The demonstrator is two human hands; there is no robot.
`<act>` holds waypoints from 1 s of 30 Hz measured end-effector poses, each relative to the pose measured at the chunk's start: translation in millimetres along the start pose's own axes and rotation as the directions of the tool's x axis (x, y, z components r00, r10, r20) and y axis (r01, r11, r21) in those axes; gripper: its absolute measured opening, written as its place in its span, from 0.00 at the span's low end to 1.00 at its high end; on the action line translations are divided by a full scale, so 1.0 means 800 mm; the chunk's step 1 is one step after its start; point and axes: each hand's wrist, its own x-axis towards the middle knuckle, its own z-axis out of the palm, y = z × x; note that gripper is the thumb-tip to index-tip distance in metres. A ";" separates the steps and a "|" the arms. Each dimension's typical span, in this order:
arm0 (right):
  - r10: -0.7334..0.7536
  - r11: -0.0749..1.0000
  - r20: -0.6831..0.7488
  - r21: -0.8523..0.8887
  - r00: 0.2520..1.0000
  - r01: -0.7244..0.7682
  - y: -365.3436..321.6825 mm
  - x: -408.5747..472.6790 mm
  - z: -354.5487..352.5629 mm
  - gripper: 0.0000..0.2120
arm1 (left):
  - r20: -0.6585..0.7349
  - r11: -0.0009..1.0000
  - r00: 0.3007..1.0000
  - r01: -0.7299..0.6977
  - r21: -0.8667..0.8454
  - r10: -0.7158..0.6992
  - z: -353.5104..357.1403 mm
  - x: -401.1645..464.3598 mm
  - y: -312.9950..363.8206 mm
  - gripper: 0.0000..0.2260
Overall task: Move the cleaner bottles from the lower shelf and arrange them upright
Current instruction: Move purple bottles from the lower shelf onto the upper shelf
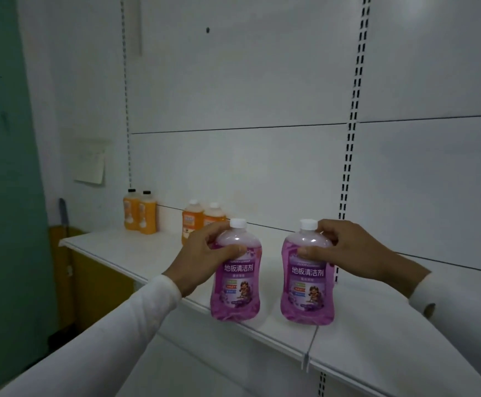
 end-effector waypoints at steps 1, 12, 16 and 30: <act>0.014 1.000 -0.010 -0.023 1.000 -0.014 0.003 0.008 0.005 0.18 | 0.019 1.000 1.000 -0.010 -0.015 0.010 -0.003 0.014 -0.012 0.17; 0.299 0.938 -0.230 -0.106 0.926 -0.330 0.051 0.068 0.036 0.22 | 0.315 0.987 0.949 0.018 -0.159 0.033 0.013 0.171 -0.126 0.21; 0.371 0.897 -0.251 -0.152 0.894 -0.415 0.073 0.079 0.041 0.19 | 0.375 0.979 0.926 0.035 -0.200 0.044 0.038 0.201 -0.158 0.20; 0.433 0.882 -0.318 -0.043 0.843 -0.469 0.153 0.102 0.036 0.24 | 0.448 0.991 0.887 -0.067 -0.113 0.111 0.102 0.263 -0.206 0.21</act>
